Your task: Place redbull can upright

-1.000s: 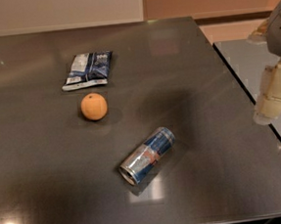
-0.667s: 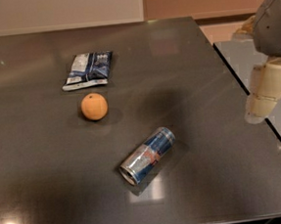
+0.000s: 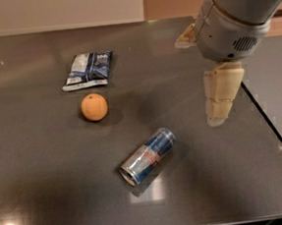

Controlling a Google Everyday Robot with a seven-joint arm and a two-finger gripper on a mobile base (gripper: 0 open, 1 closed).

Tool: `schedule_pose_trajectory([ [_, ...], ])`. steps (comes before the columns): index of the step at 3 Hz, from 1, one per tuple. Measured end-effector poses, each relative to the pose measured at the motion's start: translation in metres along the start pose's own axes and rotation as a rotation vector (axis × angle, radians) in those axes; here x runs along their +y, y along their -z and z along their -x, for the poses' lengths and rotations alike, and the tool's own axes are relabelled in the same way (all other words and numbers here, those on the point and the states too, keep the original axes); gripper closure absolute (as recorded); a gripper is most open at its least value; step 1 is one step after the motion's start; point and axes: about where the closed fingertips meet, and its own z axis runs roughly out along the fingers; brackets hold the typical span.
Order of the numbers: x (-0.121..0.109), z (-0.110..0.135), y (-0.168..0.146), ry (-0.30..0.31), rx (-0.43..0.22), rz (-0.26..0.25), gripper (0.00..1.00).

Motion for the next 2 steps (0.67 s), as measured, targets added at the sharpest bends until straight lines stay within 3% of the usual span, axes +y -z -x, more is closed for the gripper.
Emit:
schedule_pose_trajectory([
  [2,0.035,0.075,-0.04,0.293,-0.027,0.085,0.0],
])
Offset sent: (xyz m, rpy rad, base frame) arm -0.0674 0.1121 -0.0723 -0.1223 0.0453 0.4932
